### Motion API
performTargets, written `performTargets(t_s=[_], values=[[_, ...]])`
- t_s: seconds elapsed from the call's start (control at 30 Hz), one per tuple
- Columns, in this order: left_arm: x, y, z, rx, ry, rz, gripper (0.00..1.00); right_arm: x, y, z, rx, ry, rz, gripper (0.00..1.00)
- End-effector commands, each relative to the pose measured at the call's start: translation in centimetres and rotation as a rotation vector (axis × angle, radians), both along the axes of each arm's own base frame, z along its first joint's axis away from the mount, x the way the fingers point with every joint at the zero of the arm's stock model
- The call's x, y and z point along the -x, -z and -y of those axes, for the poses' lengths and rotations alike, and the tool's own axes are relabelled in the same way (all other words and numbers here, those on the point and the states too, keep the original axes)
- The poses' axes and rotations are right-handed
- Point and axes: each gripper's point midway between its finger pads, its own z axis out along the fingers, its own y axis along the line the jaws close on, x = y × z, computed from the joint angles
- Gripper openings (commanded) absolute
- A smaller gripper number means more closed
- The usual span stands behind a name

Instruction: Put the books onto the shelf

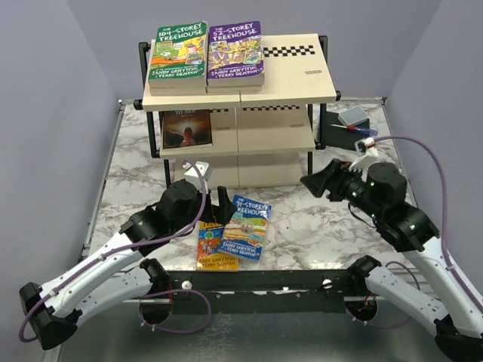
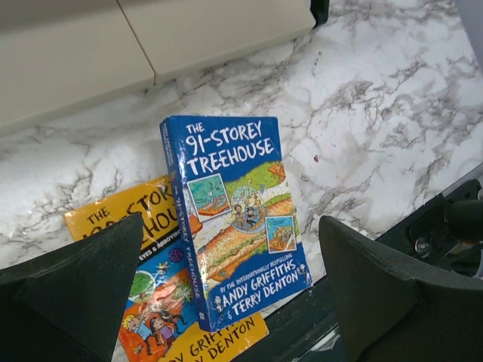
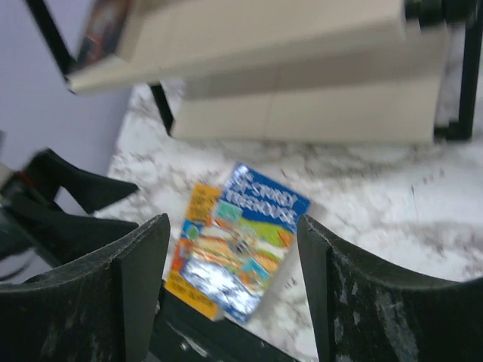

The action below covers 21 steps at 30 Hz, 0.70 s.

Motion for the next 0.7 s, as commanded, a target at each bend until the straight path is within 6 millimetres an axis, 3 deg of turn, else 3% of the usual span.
performTargets(t_s=[0.0, 0.2, 0.33, 0.67], values=[[0.9, 3.0, 1.4, 0.000, 0.026, -0.148, 0.99, 2.1, 7.3, -0.1, 0.015, -0.023, -0.195, 0.73], [1.5, 7.6, 2.2, -0.033, 0.016, -0.288, 0.99, 3.7, 13.9, -1.8, -0.050, -0.093, -0.347, 0.74], [2.0, 10.1, 2.6, -0.039, 0.022, -0.353, 0.99, 4.4, 17.3, -3.2, -0.098, -0.138, -0.442, 0.74], [2.9, 13.8, 3.7, 0.015, 0.024, -0.452, 0.99, 5.5, 22.1, -5.1, -0.173, -0.221, -0.553, 0.68]])
